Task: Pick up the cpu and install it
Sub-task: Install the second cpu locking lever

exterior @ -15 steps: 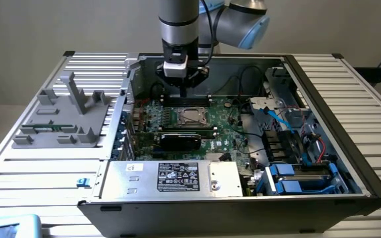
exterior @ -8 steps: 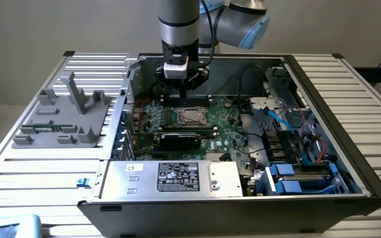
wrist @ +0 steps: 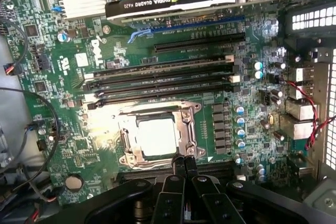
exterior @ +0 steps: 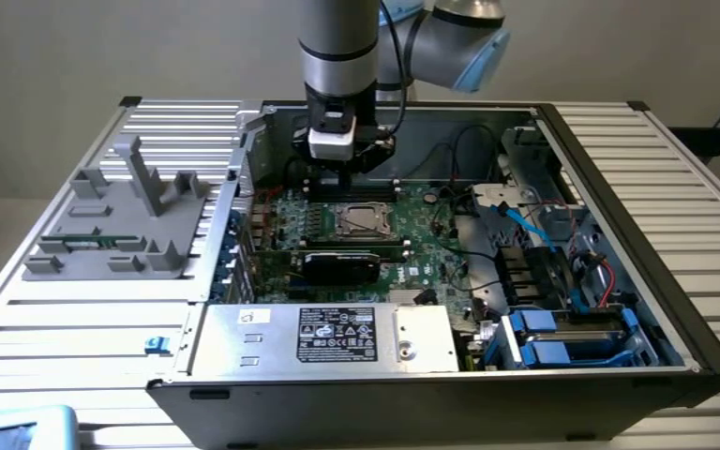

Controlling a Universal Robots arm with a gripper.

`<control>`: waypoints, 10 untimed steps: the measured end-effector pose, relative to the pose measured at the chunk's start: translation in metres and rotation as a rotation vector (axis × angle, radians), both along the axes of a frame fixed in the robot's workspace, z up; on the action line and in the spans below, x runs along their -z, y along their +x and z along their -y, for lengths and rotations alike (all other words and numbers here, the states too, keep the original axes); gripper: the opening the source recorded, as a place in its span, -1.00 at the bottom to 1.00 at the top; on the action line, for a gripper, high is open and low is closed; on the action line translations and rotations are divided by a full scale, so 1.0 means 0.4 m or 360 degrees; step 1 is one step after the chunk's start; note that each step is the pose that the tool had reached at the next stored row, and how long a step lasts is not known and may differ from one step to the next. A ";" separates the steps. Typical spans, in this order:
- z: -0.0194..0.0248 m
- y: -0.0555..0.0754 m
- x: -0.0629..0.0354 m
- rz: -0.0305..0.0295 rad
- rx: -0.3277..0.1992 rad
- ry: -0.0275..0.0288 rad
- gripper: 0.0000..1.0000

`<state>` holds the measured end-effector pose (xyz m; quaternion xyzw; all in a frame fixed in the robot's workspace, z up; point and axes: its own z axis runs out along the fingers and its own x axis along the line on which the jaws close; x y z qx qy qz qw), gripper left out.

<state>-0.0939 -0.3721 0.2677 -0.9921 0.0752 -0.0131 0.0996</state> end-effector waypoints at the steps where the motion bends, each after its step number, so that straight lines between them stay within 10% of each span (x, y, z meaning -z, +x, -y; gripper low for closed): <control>1: 0.001 0.000 0.000 -0.00003 0.0002 0.00207 -0.76; 6: 0.007 0.000 0.002 -0.00025 0.0007 0.01304 -0.76; 10: 0.024 0.000 0.003 -0.00065 0.0009 0.01640 -0.76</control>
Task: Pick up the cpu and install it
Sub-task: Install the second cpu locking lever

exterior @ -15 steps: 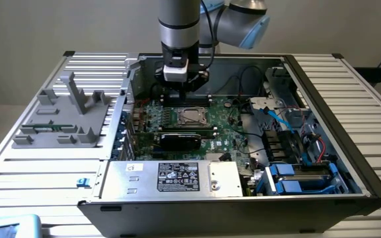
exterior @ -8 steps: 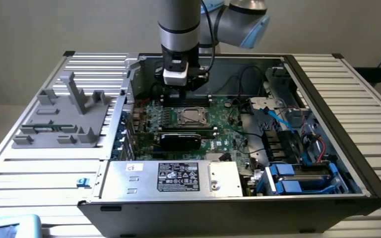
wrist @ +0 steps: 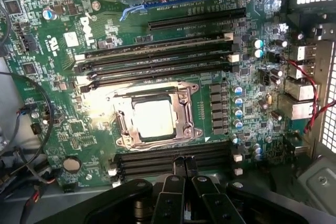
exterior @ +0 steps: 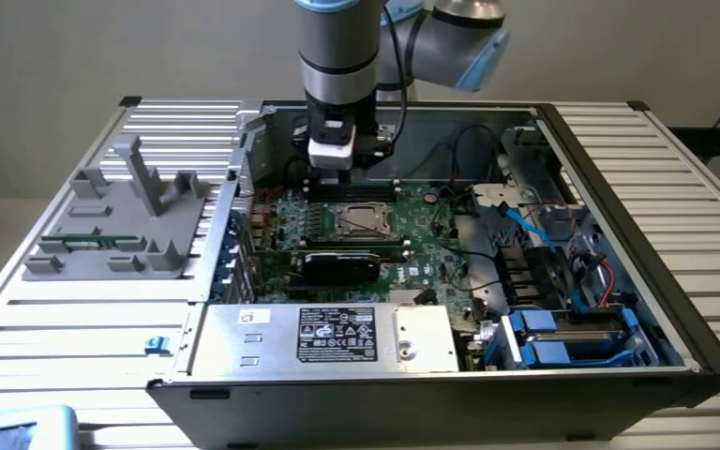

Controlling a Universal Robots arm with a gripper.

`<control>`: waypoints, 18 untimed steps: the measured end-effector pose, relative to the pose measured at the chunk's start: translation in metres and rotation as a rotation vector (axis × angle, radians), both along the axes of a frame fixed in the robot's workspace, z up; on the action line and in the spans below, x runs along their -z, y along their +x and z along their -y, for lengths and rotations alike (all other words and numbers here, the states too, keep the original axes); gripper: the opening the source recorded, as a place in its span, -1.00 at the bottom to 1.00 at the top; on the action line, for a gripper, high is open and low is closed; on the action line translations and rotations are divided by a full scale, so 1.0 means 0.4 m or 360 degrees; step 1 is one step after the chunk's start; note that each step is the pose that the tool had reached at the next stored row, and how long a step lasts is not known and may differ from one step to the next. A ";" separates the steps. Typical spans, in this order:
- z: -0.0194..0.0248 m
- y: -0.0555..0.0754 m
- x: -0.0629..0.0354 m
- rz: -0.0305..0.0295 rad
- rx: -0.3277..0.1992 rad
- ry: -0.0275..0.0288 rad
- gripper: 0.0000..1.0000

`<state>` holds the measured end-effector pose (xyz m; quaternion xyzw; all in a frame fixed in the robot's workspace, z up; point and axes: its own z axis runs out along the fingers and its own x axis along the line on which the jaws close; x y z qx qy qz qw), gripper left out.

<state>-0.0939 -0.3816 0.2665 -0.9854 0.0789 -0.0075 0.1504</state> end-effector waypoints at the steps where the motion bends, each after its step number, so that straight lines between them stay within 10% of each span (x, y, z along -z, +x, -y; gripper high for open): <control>1: 0.007 0.000 0.000 -0.00016 0.0000 0.00026 -0.76; 9: 0.065 0.001 0.001 -0.00040 0.0000 0.00546 -0.76; 18: 0.106 0.001 0.017 -0.00080 0.0001 0.00731 -0.76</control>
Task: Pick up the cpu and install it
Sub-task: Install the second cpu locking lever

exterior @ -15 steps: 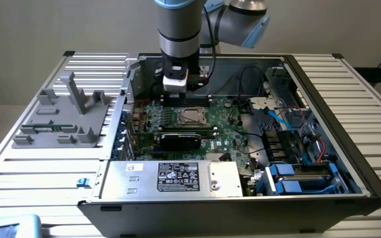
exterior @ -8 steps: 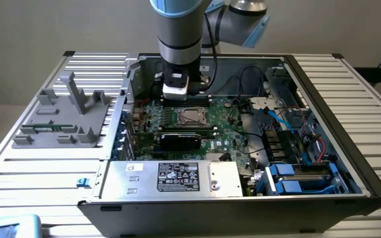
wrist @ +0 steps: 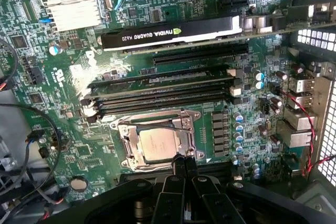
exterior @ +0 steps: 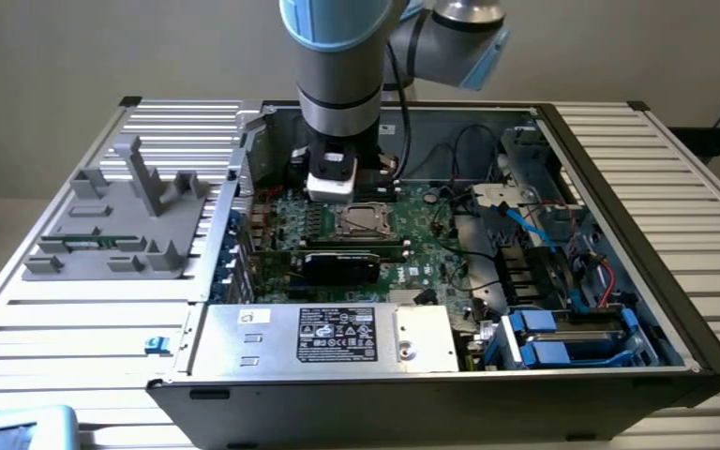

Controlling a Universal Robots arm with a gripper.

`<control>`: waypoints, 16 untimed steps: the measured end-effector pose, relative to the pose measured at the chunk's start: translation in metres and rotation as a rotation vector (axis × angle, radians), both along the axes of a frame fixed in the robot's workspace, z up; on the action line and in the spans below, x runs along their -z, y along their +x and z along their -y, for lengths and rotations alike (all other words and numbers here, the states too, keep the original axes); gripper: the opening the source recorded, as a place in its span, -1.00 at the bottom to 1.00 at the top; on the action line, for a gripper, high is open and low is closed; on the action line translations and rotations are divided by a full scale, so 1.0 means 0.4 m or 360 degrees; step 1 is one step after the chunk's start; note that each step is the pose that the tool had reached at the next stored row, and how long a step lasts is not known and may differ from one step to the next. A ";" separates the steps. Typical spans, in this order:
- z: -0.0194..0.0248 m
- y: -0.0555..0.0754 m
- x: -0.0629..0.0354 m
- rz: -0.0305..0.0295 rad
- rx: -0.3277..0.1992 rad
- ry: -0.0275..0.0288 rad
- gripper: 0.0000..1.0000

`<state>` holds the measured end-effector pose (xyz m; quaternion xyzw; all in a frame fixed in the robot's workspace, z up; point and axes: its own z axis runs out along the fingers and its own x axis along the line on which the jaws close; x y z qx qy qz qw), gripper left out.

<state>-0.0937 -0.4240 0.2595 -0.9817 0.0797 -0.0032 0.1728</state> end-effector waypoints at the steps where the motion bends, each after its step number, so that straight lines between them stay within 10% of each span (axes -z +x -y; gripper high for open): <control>1: 0.005 0.000 0.002 -0.00021 0.0001 0.00023 -0.76; 16: 0.024 -0.002 0.052 -0.00298 0.0060 0.00096 -0.76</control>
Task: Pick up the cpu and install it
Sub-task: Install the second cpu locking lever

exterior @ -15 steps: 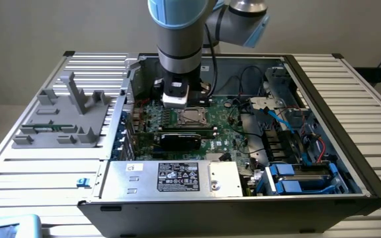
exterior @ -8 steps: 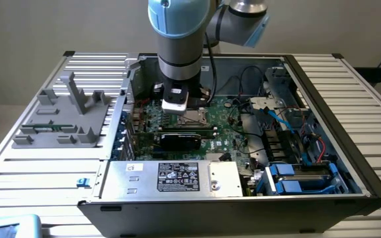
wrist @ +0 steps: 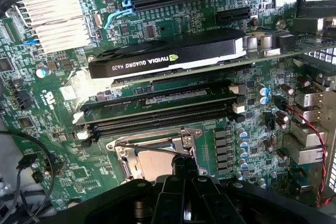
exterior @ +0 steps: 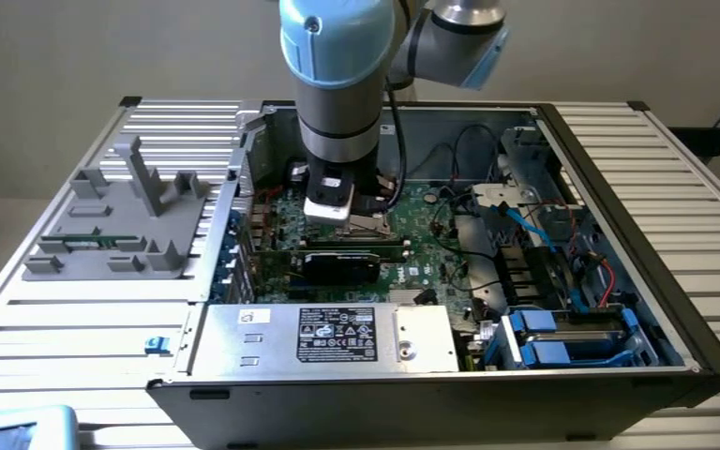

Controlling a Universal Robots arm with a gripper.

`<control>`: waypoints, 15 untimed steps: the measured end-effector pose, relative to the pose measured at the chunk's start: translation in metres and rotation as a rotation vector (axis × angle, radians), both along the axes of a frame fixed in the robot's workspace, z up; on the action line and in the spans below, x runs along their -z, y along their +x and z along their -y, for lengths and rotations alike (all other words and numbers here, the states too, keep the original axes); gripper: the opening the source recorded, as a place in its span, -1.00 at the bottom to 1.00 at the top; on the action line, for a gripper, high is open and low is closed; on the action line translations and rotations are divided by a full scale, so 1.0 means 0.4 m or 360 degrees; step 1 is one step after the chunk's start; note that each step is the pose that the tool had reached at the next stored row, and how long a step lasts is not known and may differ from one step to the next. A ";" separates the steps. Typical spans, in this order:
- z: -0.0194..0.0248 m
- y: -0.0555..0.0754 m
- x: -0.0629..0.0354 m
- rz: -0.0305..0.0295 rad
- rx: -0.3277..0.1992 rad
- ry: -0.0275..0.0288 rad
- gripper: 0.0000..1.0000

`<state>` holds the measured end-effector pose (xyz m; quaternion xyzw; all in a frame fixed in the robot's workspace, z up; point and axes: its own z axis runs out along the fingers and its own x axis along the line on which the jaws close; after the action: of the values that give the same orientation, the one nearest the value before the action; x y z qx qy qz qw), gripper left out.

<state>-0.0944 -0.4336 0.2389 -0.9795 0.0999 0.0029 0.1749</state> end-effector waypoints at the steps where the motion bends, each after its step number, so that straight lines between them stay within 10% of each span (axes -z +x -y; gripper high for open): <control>1: 0.000 -0.001 0.004 -0.00023 0.0005 0.00001 -0.76; 15: 0.006 -0.014 0.039 -0.00512 0.0040 0.00001 -0.76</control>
<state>-0.1000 -0.4360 0.2232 -0.9780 0.1151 0.0165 0.1733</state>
